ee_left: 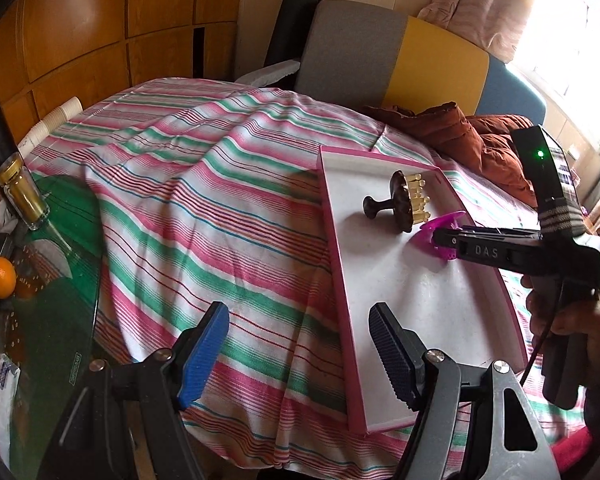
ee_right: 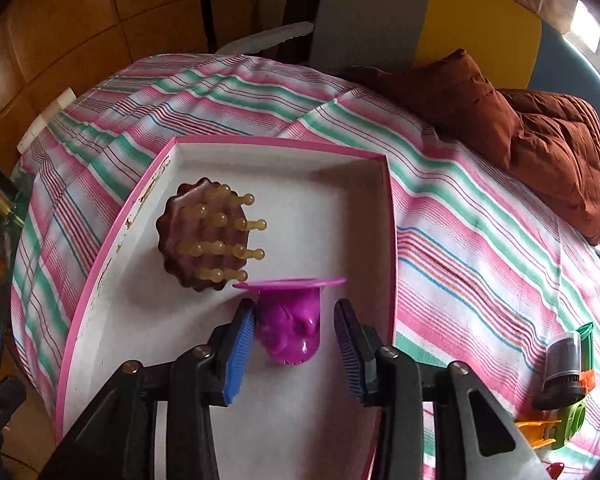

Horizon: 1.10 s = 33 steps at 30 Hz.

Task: Organize rigid objects
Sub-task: 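Carry the purple toy into the tray beside the comb and open the right tool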

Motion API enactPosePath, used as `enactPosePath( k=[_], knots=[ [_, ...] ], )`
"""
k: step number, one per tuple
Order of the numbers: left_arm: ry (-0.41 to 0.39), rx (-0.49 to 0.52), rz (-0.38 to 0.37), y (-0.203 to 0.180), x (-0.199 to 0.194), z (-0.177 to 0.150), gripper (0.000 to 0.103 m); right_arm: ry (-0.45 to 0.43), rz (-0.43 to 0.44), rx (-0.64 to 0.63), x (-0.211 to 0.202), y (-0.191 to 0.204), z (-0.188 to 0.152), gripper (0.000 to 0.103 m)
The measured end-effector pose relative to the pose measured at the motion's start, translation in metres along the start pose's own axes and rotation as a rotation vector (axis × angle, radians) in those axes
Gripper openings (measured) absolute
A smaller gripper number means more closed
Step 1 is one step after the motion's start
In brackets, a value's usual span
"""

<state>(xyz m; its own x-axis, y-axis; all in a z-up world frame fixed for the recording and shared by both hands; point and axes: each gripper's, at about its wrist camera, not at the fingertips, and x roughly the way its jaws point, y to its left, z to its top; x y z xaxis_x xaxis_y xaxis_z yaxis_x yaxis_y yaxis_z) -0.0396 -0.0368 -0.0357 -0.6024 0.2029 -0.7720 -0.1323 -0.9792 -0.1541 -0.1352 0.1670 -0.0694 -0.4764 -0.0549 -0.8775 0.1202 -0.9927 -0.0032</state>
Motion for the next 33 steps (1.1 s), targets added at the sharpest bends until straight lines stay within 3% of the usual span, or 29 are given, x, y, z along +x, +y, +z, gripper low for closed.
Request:
enactPosePath(
  k=[24,27,33],
  knots=[
    [-0.034,0.057,0.008,-0.019,-0.022,0.000,0.075,-0.137,0.025,0.037,-0.066,-0.003,-0.038,0.047],
    [-0.038,0.071,0.007,-0.023,-0.024,0.000,0.075,-0.157,0.026,0.041,-0.077,-0.007,-0.043,0.056],
    [-0.047,0.093,0.006,-0.032,-0.028,-0.001,0.075,-0.194,0.019,0.062,-0.098,-0.021,-0.055,0.057]
  ],
)
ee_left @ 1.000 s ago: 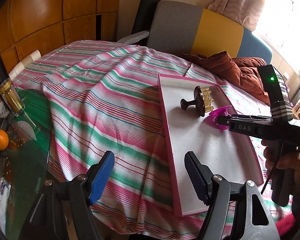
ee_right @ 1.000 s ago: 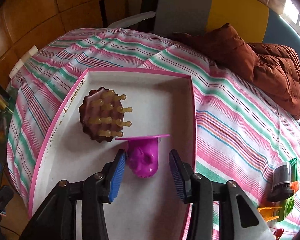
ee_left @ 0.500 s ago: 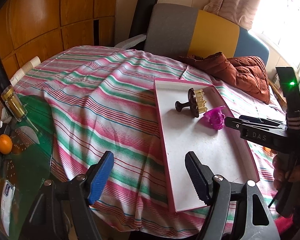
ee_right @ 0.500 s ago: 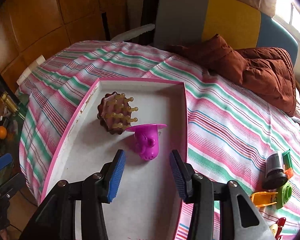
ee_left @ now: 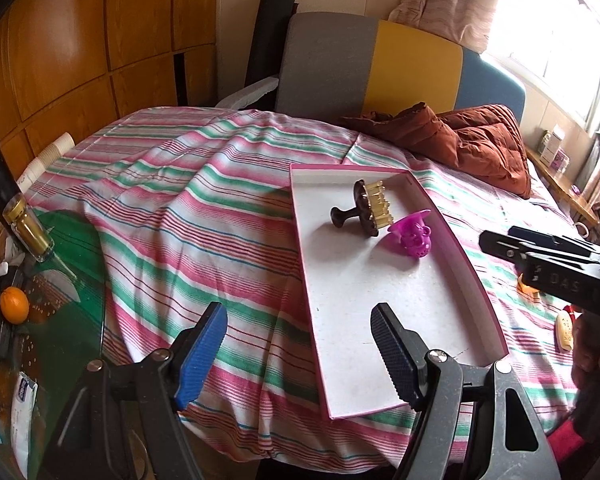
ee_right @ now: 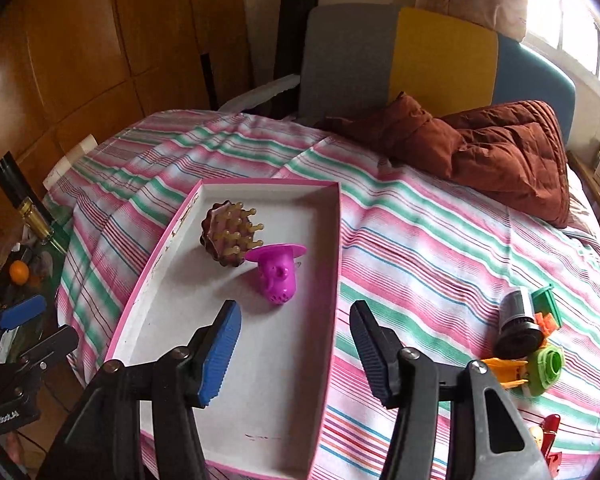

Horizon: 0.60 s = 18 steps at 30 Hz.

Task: Organize rigid objects
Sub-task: 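Carry the purple toy into the tray beside the comb and open the right tool, then withdraw the right tool to the toy pile while the left tool reaches the yellow scoop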

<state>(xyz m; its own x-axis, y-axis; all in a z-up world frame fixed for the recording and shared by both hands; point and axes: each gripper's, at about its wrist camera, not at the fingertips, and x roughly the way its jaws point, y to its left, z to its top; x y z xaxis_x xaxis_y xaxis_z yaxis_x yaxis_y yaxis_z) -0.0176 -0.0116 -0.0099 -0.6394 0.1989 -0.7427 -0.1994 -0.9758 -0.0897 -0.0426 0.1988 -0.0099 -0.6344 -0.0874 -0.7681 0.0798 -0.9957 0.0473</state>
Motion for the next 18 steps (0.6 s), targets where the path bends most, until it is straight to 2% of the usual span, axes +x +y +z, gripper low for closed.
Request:
enactPosePath(
  k=[9,18],
  knots=[
    [0.012,0.034,-0.015,-0.013,0.000,-0.002,0.075,-0.036,-0.052,0.066,-0.030,-0.040,-0.010,0.058],
    [0.029,0.063,-0.045,-0.029,0.003,-0.002,0.075,-0.064,-0.137,0.162,-0.059,-0.098,-0.024,0.058]
  ],
)
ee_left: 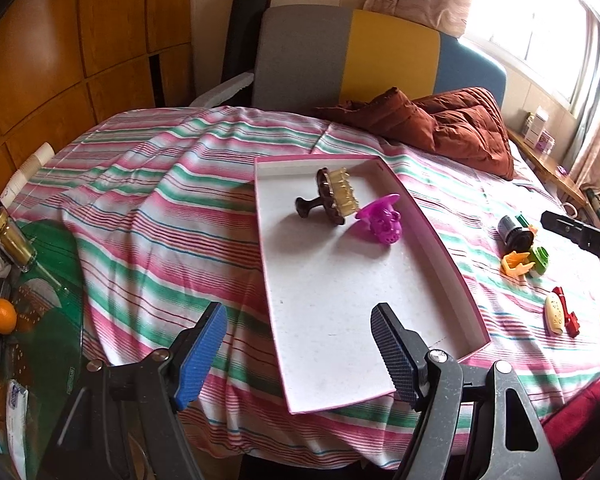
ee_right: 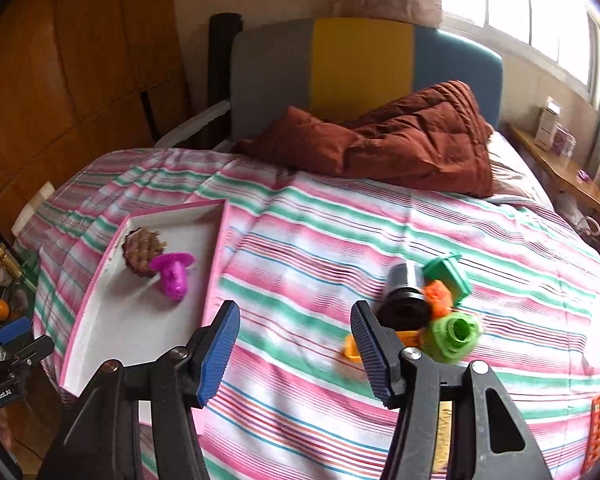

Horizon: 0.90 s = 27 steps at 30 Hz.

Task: Organize rigid objects
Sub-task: 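Withdraw the right tool to the toy pile while the left tool reaches the yellow scoop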

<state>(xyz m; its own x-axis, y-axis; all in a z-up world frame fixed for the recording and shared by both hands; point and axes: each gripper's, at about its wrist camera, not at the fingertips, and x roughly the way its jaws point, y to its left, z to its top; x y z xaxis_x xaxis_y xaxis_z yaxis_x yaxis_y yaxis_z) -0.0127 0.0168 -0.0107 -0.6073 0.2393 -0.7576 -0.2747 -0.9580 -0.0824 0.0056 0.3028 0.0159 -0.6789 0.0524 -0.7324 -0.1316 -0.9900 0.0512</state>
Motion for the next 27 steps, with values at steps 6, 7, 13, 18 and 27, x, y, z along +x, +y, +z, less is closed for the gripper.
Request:
enactPosePath(
  k=[6,7,13,18,27],
  knots=[
    [-0.012,0.040,-0.040,-0.016,-0.002,0.005,0.075,-0.017,-0.071,0.104,-0.014,-0.056,-0.001,0.058],
    [-0.014,0.045,-0.051,-0.019,-0.003,0.007,0.075,-0.021,-0.086,0.125,-0.016,-0.066,-0.001,0.058],
    [-0.016,0.086,-0.113,-0.045,-0.002,0.019,0.077,-0.047,-0.186,0.288,-0.024,-0.135,-0.008,0.062],
    [-0.009,0.168,-0.165,-0.084,0.004,0.027,0.079,-0.050,-0.258,0.454,-0.017,-0.187,-0.027,0.065],
    [0.055,0.347,-0.265,-0.173,0.035,0.033,0.091,-0.029,-0.204,0.642,-0.009,-0.224,-0.049,0.065]
  ],
)
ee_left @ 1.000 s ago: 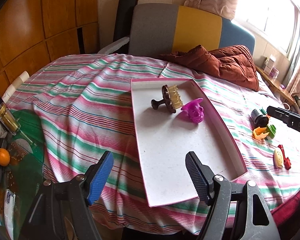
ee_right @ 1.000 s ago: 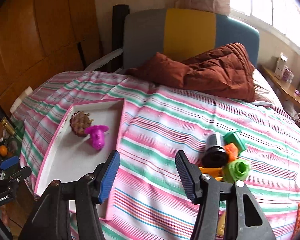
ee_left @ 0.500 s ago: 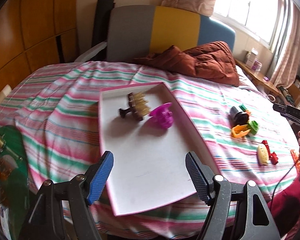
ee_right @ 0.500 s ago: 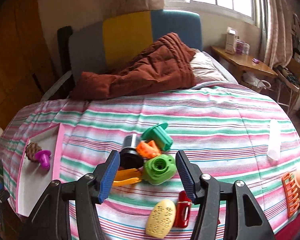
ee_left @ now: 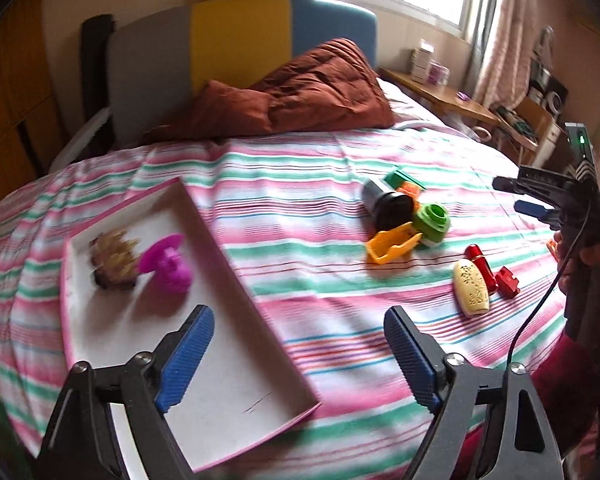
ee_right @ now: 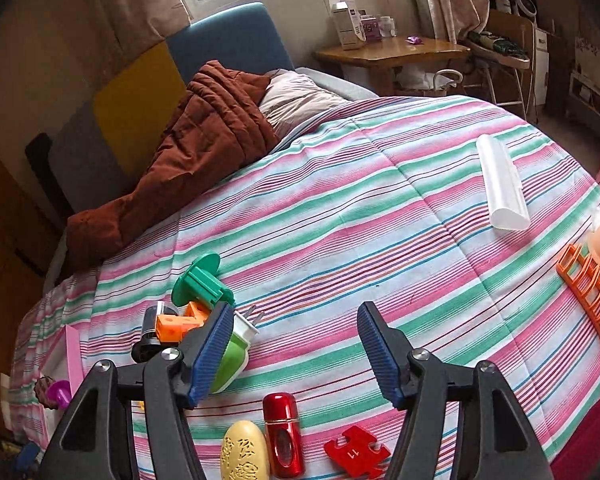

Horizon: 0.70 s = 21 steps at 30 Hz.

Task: Organize rigid objects
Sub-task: 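Withdraw the right tool to the toy pile while the left tool reaches the yellow scoop, then close the left tool on the yellow scoop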

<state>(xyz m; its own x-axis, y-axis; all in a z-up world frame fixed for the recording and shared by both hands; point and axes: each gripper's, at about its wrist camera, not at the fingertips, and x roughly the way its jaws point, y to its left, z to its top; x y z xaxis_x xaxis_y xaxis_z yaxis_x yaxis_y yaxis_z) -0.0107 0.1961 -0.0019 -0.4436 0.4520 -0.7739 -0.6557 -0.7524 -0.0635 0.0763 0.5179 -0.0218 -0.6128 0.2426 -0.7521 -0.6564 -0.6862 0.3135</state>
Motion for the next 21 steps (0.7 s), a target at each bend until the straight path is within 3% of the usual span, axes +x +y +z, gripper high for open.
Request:
enactPosePath(
  k=[11,21],
  knots=[
    [0.101,0.167,-0.095,-0.066,0.091,0.042,0.093,0.028,0.014,-0.070,0.004,0.014,-0.005,0.066],
    [0.153,0.147,-0.154,-0.073,0.144,0.059,0.090,0.070,0.016,-0.069,0.013,0.014,-0.005,0.066]
  ],
)
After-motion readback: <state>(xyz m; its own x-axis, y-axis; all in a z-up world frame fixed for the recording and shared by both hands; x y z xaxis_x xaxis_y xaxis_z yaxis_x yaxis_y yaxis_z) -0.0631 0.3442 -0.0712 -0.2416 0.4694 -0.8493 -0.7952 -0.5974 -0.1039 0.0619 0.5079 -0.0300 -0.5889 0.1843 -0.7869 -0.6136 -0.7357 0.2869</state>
